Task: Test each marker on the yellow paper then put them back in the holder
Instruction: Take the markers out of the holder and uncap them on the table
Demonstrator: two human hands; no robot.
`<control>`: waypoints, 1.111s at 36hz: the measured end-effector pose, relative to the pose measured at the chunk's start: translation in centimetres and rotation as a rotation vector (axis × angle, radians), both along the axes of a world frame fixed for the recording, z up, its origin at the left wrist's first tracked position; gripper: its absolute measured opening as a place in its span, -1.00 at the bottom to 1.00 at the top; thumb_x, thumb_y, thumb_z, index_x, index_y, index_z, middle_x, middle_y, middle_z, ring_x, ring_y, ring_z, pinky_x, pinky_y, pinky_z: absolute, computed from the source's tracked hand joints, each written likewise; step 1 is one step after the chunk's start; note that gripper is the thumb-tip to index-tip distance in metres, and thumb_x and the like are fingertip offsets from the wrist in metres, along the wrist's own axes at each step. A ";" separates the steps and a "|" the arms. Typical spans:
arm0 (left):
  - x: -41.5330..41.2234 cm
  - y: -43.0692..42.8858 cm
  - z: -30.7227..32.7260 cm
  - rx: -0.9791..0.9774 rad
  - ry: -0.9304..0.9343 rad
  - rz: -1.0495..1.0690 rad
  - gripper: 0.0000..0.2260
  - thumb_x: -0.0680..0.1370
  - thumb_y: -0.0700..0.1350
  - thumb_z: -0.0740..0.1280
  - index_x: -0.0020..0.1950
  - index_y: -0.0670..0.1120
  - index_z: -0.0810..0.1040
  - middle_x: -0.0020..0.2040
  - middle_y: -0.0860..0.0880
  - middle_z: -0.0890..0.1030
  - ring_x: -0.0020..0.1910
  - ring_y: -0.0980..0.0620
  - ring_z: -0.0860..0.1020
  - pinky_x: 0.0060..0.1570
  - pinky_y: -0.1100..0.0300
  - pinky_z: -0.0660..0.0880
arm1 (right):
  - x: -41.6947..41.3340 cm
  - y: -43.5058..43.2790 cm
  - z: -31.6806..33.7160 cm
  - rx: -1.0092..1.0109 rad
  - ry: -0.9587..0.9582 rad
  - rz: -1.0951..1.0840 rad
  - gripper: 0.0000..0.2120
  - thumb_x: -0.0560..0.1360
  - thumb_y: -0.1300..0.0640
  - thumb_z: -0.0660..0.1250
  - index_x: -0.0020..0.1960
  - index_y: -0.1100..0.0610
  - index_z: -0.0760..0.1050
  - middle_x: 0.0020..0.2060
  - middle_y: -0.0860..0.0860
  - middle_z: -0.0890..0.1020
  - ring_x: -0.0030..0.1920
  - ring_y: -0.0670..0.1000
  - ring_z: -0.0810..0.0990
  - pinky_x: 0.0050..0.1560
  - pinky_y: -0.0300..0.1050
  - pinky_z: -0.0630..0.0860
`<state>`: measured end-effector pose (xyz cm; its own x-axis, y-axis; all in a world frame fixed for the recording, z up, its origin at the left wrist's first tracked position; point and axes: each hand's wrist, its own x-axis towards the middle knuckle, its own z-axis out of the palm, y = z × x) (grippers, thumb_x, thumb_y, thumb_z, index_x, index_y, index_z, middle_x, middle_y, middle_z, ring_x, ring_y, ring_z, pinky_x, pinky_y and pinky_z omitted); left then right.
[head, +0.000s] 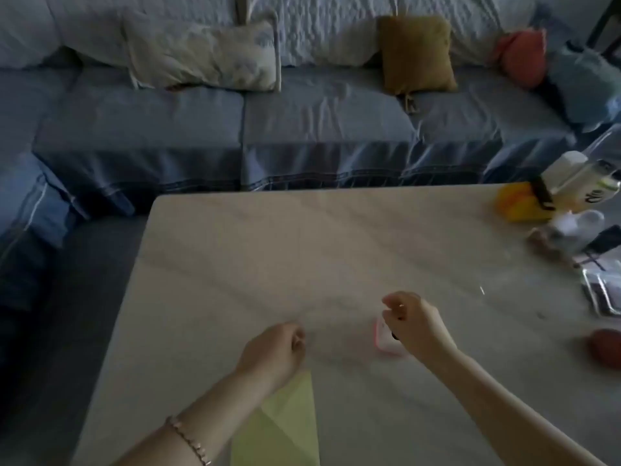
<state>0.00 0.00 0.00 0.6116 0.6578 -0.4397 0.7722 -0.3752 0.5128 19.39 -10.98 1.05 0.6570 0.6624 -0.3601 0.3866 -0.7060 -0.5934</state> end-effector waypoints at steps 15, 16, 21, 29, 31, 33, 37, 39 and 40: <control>5.8 -0.8 -16.2 -0.002 -0.472 0.027 -0.87 0.51 -0.16 0.29 0.02 -0.04 0.58 -0.17 0.04 0.58 -0.13 0.04 0.57 -0.08 0.19 0.46 | 3.2 -2.1 -15.1 0.138 -0.433 -0.198 -0.84 0.42 0.11 0.38 -0.03 0.14 0.58 -0.10 0.09 0.59 -0.18 0.04 0.45 -0.17 -0.18 0.30; 6.0 -0.8 -16.4 0.000 -0.495 0.015 -0.88 0.51 -0.16 0.28 0.01 -0.04 0.58 -0.19 0.06 0.57 -0.16 0.05 0.56 -0.09 0.20 0.45 | 3.2 -2.3 -15.4 0.180 -0.442 -0.202 -0.86 0.41 0.13 0.39 -0.04 0.13 0.60 -0.12 0.08 0.61 -0.18 0.03 0.47 -0.16 -0.19 0.31; 6.7 -1.1 -16.2 -0.024 -0.649 -0.039 -0.88 0.53 -0.17 0.26 -0.04 0.04 0.52 -0.25 0.10 0.55 -0.27 0.15 0.51 -0.16 0.24 0.44 | 2.5 -3.0 -15.2 0.372 -0.490 -0.245 -0.89 0.38 0.19 0.43 -0.10 0.10 0.59 -0.28 0.02 0.63 -0.19 0.07 0.61 -0.14 -0.12 0.51; 5.0 -4.3 -14.2 0.130 -0.861 -0.050 -0.78 0.49 -0.20 0.32 0.12 -0.06 0.52 -0.09 0.14 0.55 -0.06 0.28 0.51 -0.12 0.52 0.39 | -2.9 -5.2 -9.3 0.781 -0.676 -0.251 -0.88 0.40 0.21 0.42 -0.06 0.12 0.62 -0.25 -0.11 0.56 -0.33 -0.17 0.58 -0.23 -0.37 0.53; 3.6 -5.6 -13.4 0.195 -0.898 -0.145 -0.64 0.48 -0.02 0.31 0.26 -0.06 0.44 0.11 0.11 0.51 0.12 0.26 0.45 0.09 0.51 0.34 | -5.1 -5.8 -7.7 0.942 -0.571 -0.251 -0.87 0.40 0.22 0.41 -0.09 0.03 0.58 -0.24 -0.15 0.58 -0.29 -0.24 0.59 -0.25 -0.47 0.48; 2.1 -6.6 -12.8 0.303 -0.890 -0.242 -0.48 0.46 0.13 0.22 0.35 -0.08 0.35 0.23 0.14 0.40 0.24 0.25 0.35 0.23 0.54 0.18 | -7.0 -6.3 -6.7 1.064 -0.348 -0.287 -0.82 0.39 0.26 0.40 -0.16 -0.02 0.56 -0.31 -0.13 0.61 -0.34 -0.25 0.60 -0.25 -0.45 0.50; -1.0 -8.9 -11.6 0.424 -0.796 -0.286 -0.50 0.47 0.19 0.01 0.24 -0.08 0.42 0.08 0.03 0.54 0.07 0.05 0.47 0.09 0.29 0.35 | -10.5 -7.0 -6.1 1.181 0.301 -0.382 -0.91 0.43 0.26 0.36 -0.24 0.17 0.58 -0.47 -0.05 0.56 -0.47 -0.15 0.50 -0.37 -0.36 0.51; -2.5 -10.1 -11.0 0.483 -0.749 -0.252 -0.52 0.49 0.19 -0.08 0.10 -0.09 0.44 -0.09 -0.02 0.52 -0.10 -0.05 0.50 -0.15 0.15 0.38 | -11.8 -7.2 -6.8 1.144 0.505 -0.393 -0.87 0.46 0.23 0.34 -0.26 0.23 0.53 -0.44 0.01 0.49 -0.49 -0.14 0.45 -0.43 -0.35 0.46; -3.2 -10.4 -11.0 0.492 -0.722 -0.235 -0.56 0.54 0.18 -0.06 0.11 -0.08 0.43 -0.09 -0.02 0.50 -0.11 -0.05 0.49 -0.18 0.16 0.34 | -12.3 -7.2 -7.2 1.080 0.527 -0.364 -0.86 0.47 0.21 0.33 -0.25 0.23 0.51 -0.46 0.00 0.48 -0.50 -0.12 0.45 -0.44 -0.33 0.45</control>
<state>-3.17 -10.40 -11.00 0.7721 0.4931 0.4009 0.2005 -0.7876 0.5826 7.05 -18.20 -6.14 0.8047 0.5933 -0.0216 -0.1878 0.2197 -0.9573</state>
